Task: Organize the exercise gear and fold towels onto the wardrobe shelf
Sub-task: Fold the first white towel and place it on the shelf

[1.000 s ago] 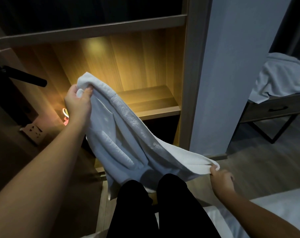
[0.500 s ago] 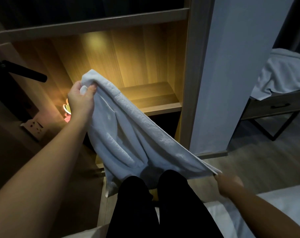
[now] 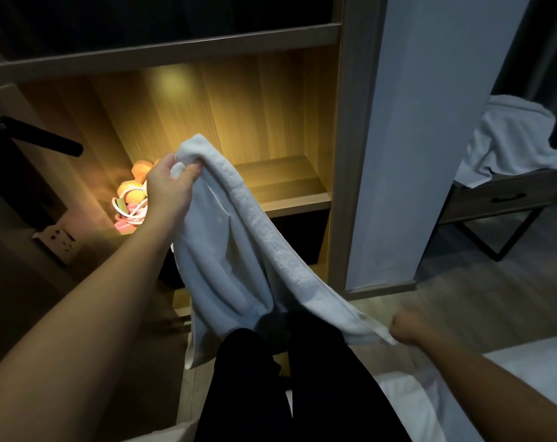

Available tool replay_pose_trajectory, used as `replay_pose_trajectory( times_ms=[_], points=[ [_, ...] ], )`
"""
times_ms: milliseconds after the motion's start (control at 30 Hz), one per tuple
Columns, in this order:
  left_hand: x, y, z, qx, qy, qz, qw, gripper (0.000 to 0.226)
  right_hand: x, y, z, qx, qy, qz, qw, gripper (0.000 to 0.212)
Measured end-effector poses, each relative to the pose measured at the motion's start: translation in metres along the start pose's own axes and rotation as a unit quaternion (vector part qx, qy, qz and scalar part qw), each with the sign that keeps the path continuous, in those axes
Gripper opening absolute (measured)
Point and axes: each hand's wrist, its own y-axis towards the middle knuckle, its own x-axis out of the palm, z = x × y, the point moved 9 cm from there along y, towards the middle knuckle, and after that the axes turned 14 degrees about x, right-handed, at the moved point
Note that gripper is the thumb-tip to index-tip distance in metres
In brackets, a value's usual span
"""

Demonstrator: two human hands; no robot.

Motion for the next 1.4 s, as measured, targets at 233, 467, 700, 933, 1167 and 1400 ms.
replay_pose_trajectory(
  times_ms=[233, 467, 700, 933, 1167, 1400],
  points=[
    [0.043, -0.009, 0.024, 0.013, 0.006, -0.125, 0.992, 0.006, -0.124, -0.092, -0.122, -0.254, 0.377, 0.058, 0.889, 0.023],
    [0.064, -0.017, 0.045, -0.001, 0.011, -0.249, 0.969, 0.005, -0.203, -0.229, -0.208, -0.466, 0.419, -0.039, 0.778, 0.046],
    [0.061, -0.026, 0.053, 0.02, 0.028, -0.315, 0.948, 0.007, -0.208, -0.238, -0.226, -0.46, 0.417, -0.105, 0.777, 0.038],
    [0.035, -0.016, 0.03, 0.019, 0.058, -0.235, 0.97, 0.022, -0.209, -0.233, -0.224, -0.456, 0.389, 0.021, 0.8, 0.024],
    [0.01, -0.006, 0.008, -0.037, 0.105, -0.21, 0.971, 0.044, -0.197, -0.262, -0.239, -0.539, 0.313, -0.07, 0.779, 0.021],
    [0.042, -0.018, 0.034, -0.028, 0.007, -0.283, 0.959, 0.01, -0.193, -0.277, -0.267, -0.558, 0.299, -0.009, 0.774, 0.02]
  ],
)
